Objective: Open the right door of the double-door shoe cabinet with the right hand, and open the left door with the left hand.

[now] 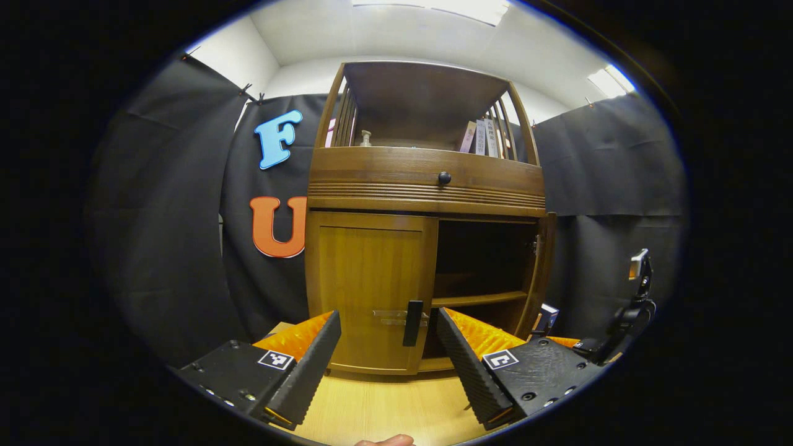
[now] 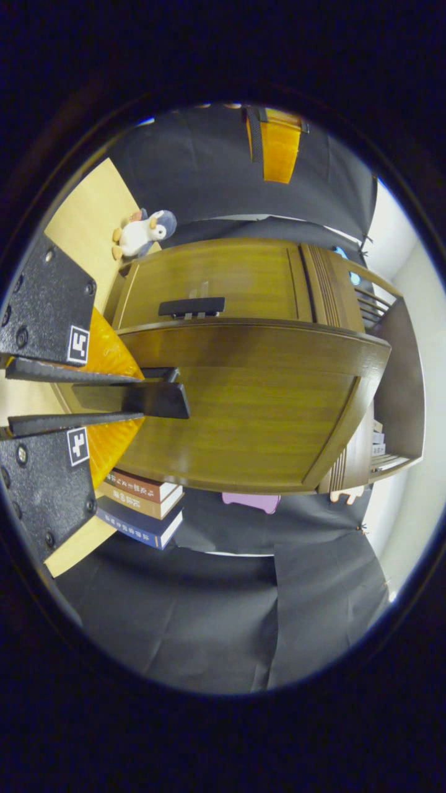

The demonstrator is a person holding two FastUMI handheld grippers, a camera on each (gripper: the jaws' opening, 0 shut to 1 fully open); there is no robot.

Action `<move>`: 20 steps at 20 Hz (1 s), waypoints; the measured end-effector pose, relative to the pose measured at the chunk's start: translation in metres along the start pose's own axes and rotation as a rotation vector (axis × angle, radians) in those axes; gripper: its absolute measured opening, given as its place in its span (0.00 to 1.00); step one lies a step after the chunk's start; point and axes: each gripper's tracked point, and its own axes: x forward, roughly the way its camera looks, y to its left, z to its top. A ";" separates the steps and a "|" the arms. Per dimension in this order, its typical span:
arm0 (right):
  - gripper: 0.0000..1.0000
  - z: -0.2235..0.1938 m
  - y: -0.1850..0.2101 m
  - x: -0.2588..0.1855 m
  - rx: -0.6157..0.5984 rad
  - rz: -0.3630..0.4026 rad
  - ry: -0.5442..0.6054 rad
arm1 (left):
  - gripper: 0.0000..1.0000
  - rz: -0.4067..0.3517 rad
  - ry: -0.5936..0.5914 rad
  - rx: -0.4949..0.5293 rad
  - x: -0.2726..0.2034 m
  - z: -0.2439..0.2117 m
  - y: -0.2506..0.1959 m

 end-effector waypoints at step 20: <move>0.11 -0.005 -0.069 -0.033 0.051 -0.098 0.007 | 0.95 -0.081 0.034 -0.003 0.021 -0.017 -0.043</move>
